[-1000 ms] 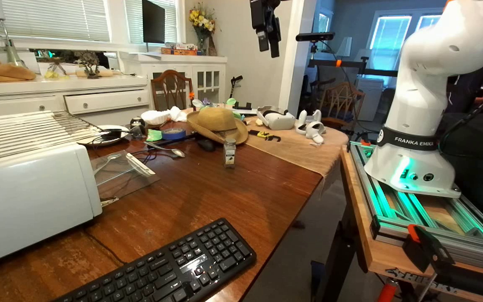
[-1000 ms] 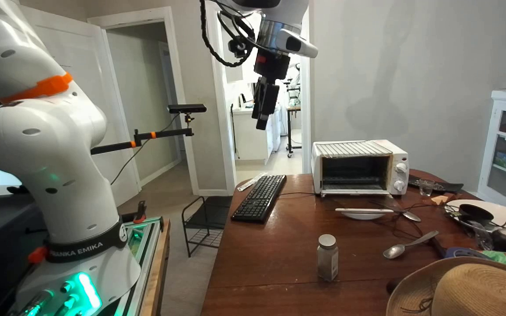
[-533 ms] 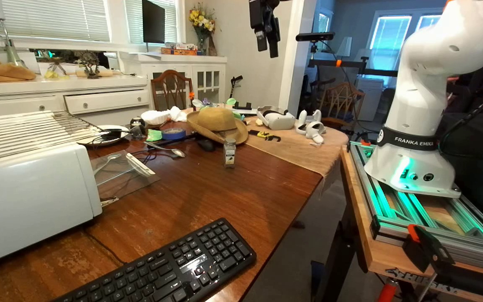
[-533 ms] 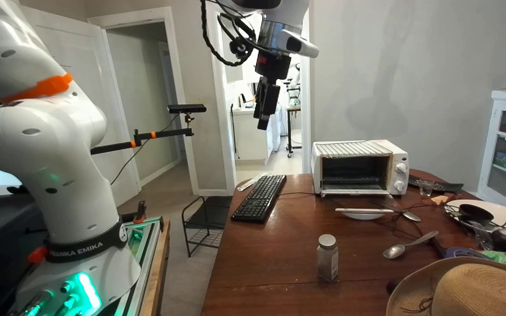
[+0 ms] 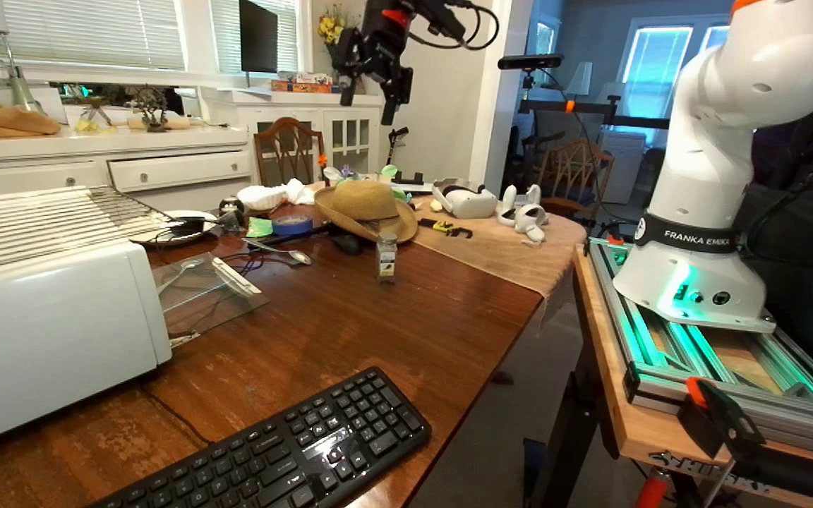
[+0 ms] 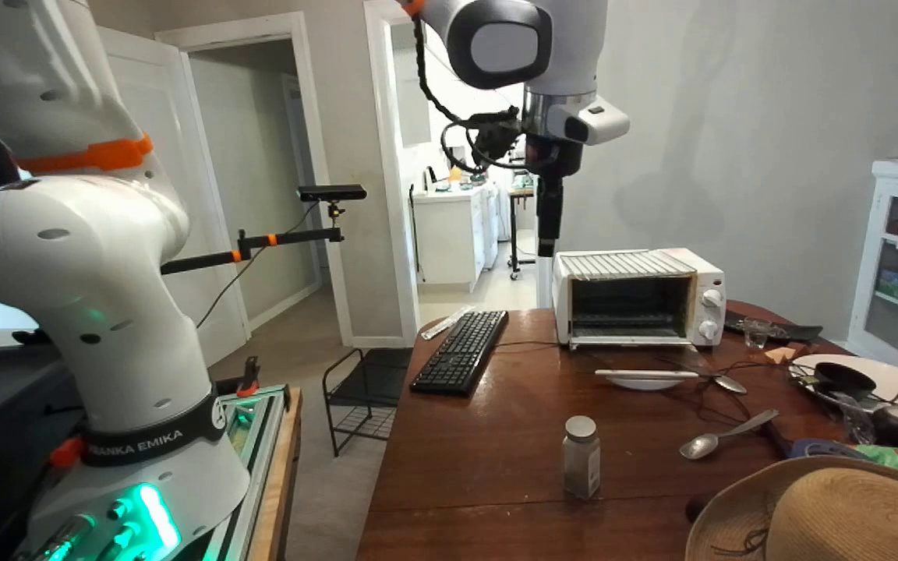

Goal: Use the spoon to close the mini oven

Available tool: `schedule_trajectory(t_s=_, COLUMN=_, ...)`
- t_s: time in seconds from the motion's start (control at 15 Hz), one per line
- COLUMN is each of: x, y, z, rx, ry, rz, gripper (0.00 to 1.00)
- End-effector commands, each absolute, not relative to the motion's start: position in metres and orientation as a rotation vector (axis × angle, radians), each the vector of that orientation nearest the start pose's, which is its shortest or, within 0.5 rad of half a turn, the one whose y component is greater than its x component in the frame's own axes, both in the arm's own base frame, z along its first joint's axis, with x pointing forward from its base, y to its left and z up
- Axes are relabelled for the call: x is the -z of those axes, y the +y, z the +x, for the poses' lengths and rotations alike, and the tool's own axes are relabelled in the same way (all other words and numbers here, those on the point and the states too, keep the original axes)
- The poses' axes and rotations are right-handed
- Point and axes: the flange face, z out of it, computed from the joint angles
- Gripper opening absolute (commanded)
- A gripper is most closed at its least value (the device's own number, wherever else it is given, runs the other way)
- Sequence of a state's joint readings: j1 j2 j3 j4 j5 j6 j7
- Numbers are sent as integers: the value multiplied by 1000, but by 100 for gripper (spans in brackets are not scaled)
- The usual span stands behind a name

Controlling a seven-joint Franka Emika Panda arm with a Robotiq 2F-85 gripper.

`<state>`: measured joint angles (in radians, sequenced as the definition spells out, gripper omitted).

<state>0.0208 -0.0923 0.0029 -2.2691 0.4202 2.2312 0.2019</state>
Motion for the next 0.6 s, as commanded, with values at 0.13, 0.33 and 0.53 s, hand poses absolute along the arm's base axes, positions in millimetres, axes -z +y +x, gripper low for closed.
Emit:
schedule_trajectory(t_s=0.13, x=-312, y=19, z=594, rx=164, ry=1005, rz=-2656, gripper=100)
schedule_trajectory(t_s=0.33, x=-312, y=15, z=584, rx=151, ry=961, rz=-2671, gripper=100)
schedule_trajectory(t_s=0.53, x=-306, y=17, z=594, rx=151, ry=984, rz=-2661, gripper=100)
